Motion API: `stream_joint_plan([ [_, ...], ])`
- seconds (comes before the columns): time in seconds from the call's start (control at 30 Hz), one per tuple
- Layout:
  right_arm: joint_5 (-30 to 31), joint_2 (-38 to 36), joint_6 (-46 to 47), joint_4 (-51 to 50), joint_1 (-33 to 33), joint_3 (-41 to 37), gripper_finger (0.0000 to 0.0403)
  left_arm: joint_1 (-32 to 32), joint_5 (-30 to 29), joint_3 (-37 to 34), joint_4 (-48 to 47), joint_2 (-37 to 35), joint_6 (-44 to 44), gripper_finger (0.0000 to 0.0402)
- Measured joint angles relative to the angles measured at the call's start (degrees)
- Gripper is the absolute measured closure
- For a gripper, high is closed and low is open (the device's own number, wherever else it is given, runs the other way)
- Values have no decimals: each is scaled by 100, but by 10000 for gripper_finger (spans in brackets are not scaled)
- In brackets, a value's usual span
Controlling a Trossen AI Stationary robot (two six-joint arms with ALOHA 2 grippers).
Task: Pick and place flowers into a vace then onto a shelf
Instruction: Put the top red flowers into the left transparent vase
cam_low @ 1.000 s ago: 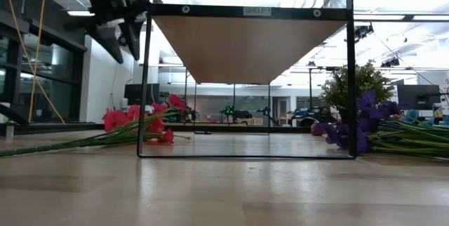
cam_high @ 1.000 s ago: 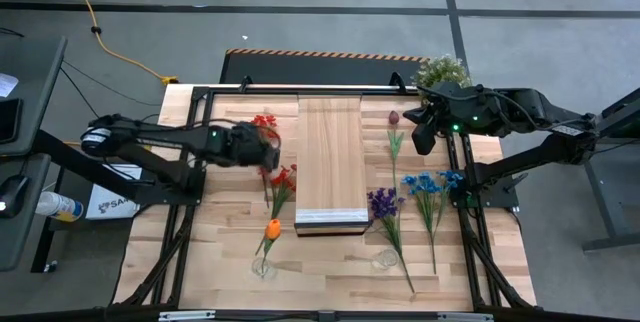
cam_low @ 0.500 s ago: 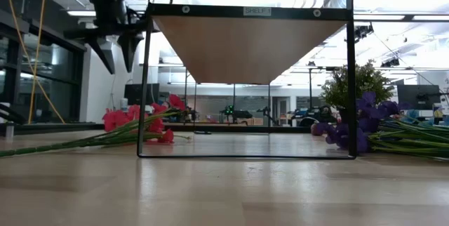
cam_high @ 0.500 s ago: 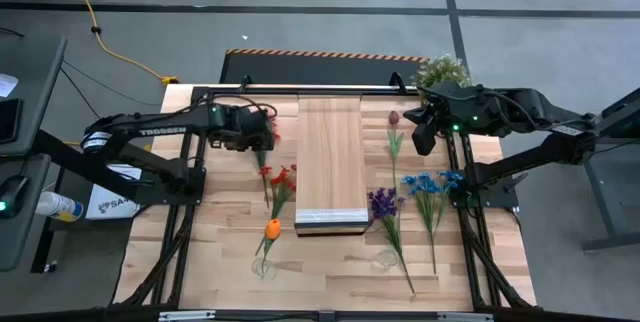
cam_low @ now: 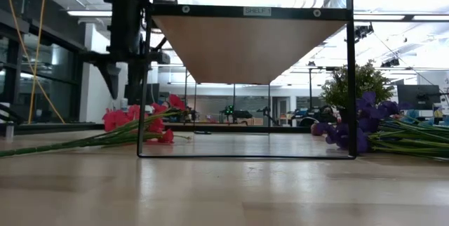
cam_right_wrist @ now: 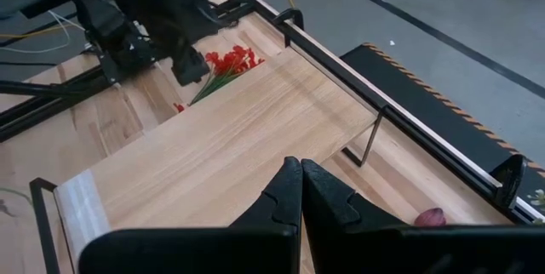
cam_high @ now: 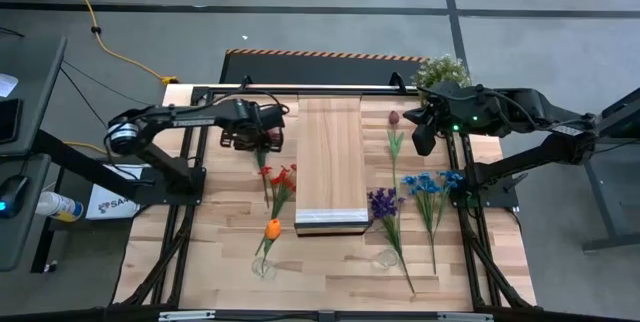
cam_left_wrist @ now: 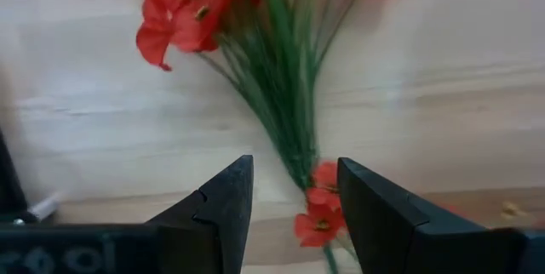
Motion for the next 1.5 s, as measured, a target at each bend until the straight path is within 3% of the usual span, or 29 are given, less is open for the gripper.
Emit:
stream_joint_plan([
  [0.37, 0, -2, 20, 0, -1, 1, 402, -28, -20, -19, -83, 246, -120, 197],
  [0.73, -1, -2, -17, 0, -1, 1, 402, -27, 165, -75, -148, -236, -34, 197],
  [1.5, 24, -2, -2, 2, -2, 2, 402, -27, -637, -75, 15, -312, 498, 197],
])
